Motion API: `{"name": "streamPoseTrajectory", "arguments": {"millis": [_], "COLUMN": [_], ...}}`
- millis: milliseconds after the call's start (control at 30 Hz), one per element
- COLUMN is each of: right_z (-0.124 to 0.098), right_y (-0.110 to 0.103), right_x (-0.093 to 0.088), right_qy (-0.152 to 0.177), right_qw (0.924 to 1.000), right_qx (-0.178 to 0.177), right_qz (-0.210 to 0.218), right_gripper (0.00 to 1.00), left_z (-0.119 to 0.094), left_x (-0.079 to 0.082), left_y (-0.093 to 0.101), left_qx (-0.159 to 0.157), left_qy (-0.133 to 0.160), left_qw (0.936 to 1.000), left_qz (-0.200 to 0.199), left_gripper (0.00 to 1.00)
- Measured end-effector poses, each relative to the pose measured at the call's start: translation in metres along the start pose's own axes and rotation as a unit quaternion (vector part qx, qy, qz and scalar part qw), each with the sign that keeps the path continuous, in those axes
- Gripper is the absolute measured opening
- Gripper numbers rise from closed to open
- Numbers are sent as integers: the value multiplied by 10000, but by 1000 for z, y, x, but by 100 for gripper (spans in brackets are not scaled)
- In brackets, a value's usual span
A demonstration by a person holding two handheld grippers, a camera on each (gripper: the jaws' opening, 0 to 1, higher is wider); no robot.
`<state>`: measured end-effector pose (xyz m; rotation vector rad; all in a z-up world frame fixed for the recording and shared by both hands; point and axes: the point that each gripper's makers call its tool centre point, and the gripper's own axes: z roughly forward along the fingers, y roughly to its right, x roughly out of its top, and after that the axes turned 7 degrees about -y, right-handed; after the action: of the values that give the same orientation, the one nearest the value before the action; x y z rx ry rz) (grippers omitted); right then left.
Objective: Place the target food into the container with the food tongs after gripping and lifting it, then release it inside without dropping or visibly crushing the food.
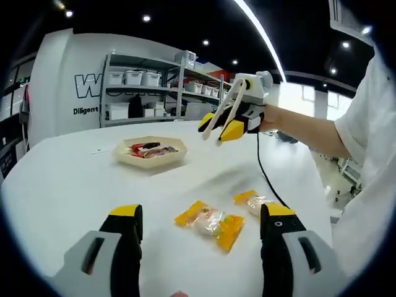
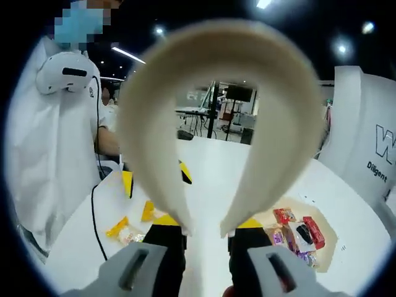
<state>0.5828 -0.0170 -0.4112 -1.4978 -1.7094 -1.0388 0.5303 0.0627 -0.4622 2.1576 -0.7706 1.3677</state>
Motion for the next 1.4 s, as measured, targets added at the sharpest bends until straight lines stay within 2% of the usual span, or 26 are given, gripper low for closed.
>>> {"name": "streamPoseTrajectory", "arguments": {"millis": [367, 733, 1033, 1400], "right_z": [0, -9, -10, 1], "right_y": [-34, -57, -80, -100], "right_x": [-9, -15, -29, -38], "right_qy": [32, 60, -143, -330], "right_qw": [10000, 9998, 9998, 9994], "right_qx": [-29, -116, -75, -20], "right_qz": [85, 161, 124, -53], "right_gripper": [20, 20, 20, 20], "left_z": [-3, 0, 6, 6], "left_x": [1, 7, 9, 5], "left_y": [-4, -1, 5, 5], "left_qx": [20, -57, -127, -89], "left_qy": [-3, -26, -12, -52], "left_qw": [10000, 9999, 9998, 9999], "left_qz": [8, 118, 146, 112], "left_gripper": [77, 77, 77, 77]}}
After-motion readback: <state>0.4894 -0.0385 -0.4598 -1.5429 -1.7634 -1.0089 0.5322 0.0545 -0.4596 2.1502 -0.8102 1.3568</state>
